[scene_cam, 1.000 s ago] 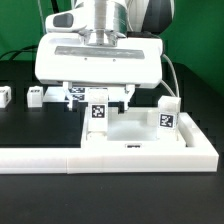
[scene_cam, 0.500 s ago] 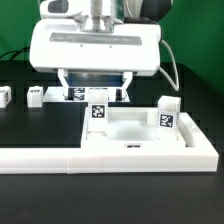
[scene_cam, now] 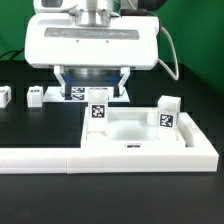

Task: Assemble square table

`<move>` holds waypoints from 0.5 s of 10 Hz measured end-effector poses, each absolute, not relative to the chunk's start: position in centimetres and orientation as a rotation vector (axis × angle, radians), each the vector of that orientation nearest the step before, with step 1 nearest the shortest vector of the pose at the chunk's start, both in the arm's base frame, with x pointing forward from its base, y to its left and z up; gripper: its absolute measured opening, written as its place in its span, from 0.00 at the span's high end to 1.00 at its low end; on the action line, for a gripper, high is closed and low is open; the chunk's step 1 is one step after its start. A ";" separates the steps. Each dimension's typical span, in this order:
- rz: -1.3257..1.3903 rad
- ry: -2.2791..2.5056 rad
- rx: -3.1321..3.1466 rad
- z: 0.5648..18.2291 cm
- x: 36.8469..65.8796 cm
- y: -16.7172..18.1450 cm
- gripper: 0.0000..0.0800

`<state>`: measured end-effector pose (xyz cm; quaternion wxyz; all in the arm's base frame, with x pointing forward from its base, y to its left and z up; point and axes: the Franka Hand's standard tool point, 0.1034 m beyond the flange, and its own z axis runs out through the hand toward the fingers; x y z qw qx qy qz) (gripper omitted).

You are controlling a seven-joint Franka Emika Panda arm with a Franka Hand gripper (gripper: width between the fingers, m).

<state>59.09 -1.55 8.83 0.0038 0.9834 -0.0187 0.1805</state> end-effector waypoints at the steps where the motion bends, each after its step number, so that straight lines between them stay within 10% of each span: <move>1: 0.445 -0.059 3.125 8.9 59.4 -1.3 0.19; 5: 0.205 -0.057 3.186 8.5 59.5 -1.2 0.19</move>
Offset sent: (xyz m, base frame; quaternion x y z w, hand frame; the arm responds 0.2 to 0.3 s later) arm 0.0033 -0.0051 -0.0030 -0.0037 -0.1254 -0.0076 0.9921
